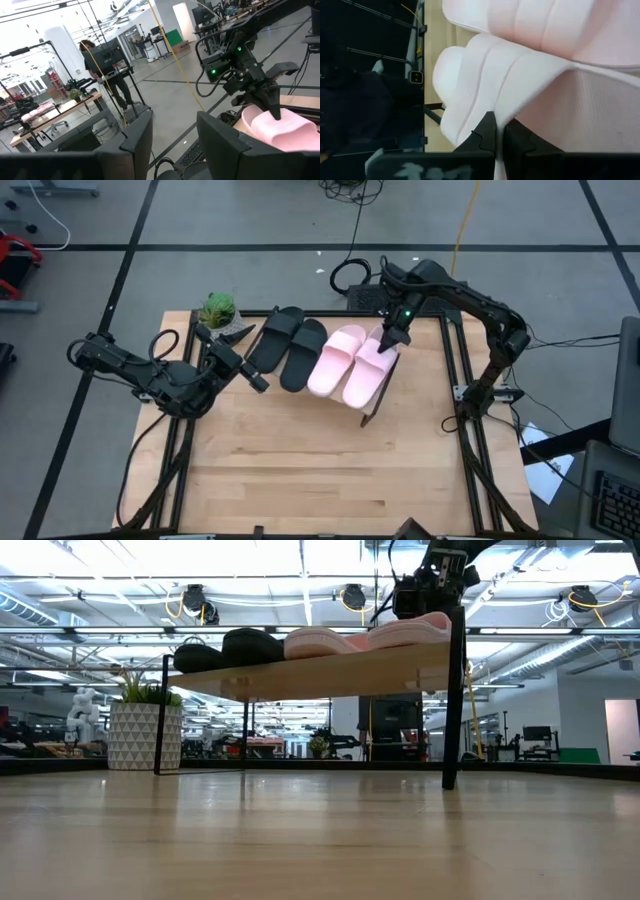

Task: Pick and place slides into the shelf
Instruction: Put the pink slide on the pink slide

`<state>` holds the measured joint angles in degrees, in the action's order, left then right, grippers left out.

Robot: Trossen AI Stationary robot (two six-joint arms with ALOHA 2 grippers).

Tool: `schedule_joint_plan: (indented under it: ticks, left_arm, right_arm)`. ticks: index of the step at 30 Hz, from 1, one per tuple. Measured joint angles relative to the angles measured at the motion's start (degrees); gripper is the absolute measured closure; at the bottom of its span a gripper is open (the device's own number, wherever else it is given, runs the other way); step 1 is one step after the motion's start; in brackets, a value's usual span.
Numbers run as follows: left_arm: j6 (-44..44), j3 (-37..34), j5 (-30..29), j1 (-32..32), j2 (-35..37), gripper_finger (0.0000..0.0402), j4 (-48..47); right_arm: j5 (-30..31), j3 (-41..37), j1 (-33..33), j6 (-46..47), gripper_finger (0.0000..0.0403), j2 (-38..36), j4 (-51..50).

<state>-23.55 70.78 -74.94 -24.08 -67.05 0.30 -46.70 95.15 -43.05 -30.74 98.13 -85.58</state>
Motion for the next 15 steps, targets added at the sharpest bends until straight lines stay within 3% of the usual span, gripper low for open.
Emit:
schedule_joint_plan:
  ticks: [15]
  left_arm:
    - [-0.24,0.0,-0.02,0.0,0.0,0.0243,-0.02]
  right_arm:
    - [-2.81,0.0,0.0,-0.02,0.0403,2.97,2.24]
